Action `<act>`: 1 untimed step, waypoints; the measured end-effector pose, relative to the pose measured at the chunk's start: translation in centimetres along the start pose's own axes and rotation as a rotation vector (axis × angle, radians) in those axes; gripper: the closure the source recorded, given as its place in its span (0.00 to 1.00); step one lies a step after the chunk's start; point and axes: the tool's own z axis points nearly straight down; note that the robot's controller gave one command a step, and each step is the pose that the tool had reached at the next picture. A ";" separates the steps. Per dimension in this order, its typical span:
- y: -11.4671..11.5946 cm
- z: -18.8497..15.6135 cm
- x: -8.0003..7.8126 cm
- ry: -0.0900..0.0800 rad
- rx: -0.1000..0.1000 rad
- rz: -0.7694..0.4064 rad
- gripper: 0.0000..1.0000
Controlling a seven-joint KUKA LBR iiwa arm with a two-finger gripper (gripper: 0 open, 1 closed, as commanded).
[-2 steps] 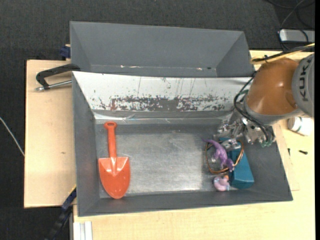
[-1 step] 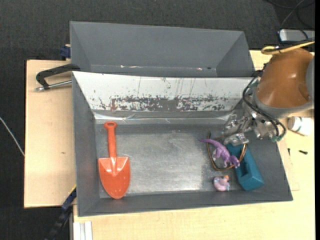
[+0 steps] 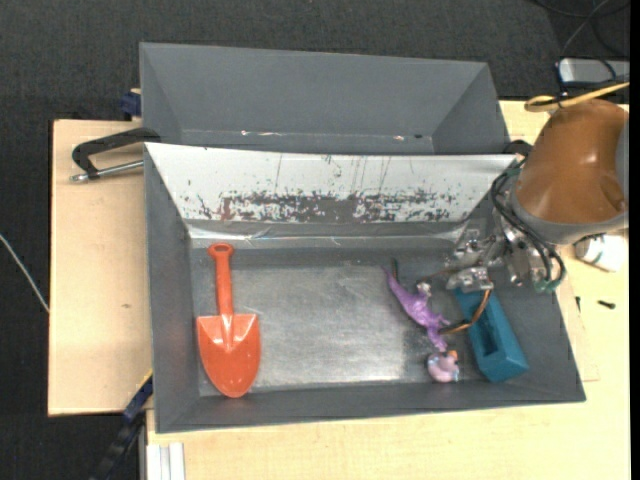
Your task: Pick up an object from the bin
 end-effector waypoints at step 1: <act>0.3 -1.9 -0.1 0.022 -0.003 0.178 1.00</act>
Offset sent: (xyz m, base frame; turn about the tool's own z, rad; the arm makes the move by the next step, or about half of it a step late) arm -0.0310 0.0250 0.0158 0.1703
